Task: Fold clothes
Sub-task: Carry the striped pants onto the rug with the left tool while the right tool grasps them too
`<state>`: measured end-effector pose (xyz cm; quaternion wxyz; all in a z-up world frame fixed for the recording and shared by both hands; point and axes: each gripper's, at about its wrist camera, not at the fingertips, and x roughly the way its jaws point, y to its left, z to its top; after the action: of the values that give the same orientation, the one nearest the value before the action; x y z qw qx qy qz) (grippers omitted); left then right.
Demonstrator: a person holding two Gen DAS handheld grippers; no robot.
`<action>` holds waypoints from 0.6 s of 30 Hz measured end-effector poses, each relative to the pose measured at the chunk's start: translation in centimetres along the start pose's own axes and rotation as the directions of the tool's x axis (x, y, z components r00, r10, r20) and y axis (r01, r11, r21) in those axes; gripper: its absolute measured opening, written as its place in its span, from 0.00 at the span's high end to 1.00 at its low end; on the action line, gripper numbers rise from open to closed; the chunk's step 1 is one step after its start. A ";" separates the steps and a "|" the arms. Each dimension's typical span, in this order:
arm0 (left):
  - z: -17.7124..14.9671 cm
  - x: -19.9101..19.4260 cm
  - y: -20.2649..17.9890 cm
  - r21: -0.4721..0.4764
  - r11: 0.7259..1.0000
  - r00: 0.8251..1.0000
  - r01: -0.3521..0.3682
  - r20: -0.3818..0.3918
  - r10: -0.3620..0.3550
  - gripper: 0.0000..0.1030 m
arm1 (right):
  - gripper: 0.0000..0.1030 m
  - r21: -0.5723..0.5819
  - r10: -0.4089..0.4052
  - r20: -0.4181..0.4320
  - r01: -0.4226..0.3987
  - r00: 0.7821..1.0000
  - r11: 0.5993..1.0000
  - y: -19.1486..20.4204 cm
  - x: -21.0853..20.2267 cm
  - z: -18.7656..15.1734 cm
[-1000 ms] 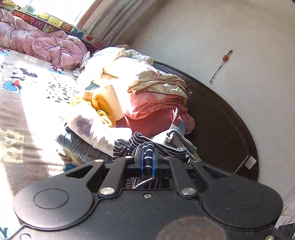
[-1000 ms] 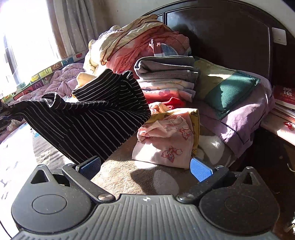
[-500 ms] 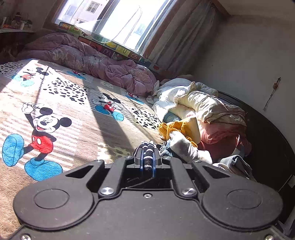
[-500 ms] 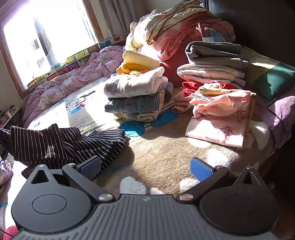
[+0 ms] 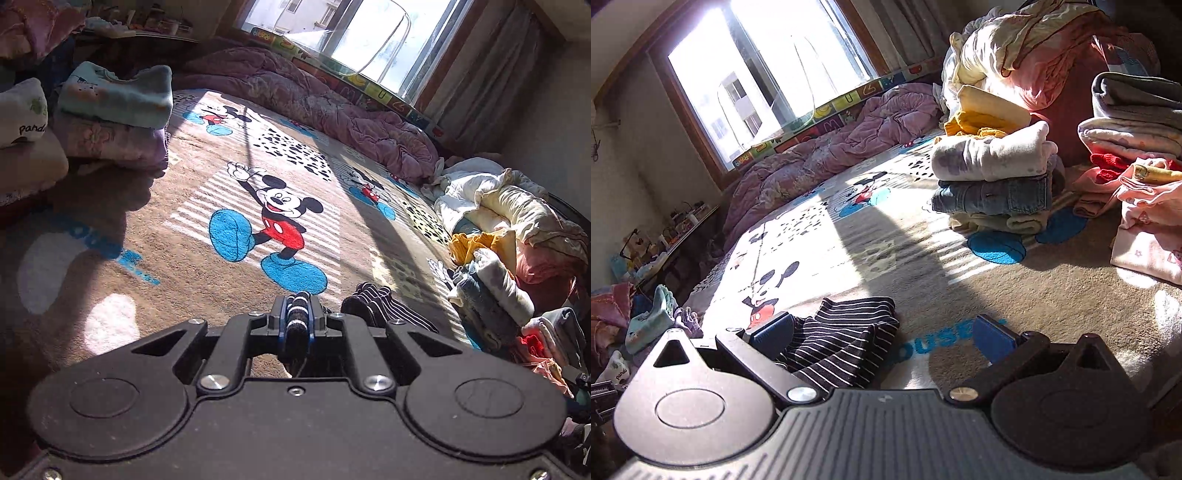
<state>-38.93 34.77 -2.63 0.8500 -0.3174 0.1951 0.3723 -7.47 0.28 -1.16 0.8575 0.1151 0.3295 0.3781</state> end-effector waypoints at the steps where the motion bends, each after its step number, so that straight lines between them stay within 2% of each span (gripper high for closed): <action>1: -0.1 0.2 0.9 -0.008 0.999 0.999 -0.036 -0.003 0.036 0.90 | 0.01 -0.013 -0.006 -0.002 0.006 1.000 1.000 0.7 0.6 -0.2; 3: 0.0 0.2 1.7 -0.003 0.999 0.999 -0.033 0.001 0.033 0.73 | 0.01 -0.045 -0.028 -0.007 0.027 1.000 0.999 1.8 1.9 -0.5; 4: 0.1 0.2 2.0 0.001 1.000 1.000 -0.026 0.004 0.026 0.59 | 0.01 -0.065 -0.037 -0.017 0.035 0.999 0.997 2.3 2.6 -0.7; 5: 0.2 0.2 2.4 0.004 1.000 1.000 -0.019 0.007 0.019 0.54 | 0.01 -0.085 -0.047 -0.033 0.044 0.998 0.995 2.6 3.6 -1.1; 9: 0.5 0.5 3.3 0.025 1.000 1.000 0.014 0.008 -0.014 0.51 | 0.01 -0.085 -0.047 -0.101 0.038 0.994 0.996 3.1 6.9 -1.9; 13: 0.0 3.5 1.0 0.073 0.991 0.992 0.110 -0.077 -0.104 0.47 | 0.01 -0.019 -0.027 -0.166 0.024 0.986 1.000 2.5 9.9 -2.4; 18: 0.2 8.2 -2.9 0.159 0.970 0.973 0.183 -0.172 -0.155 0.45 | 0.01 0.040 -0.007 -0.198 0.015 0.980 0.999 1.0 12.8 -2.3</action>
<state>-31.40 37.59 -5.99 0.8851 -0.2859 0.2657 0.2535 -3.20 10.18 -8.59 0.8201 0.0930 0.4213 0.3759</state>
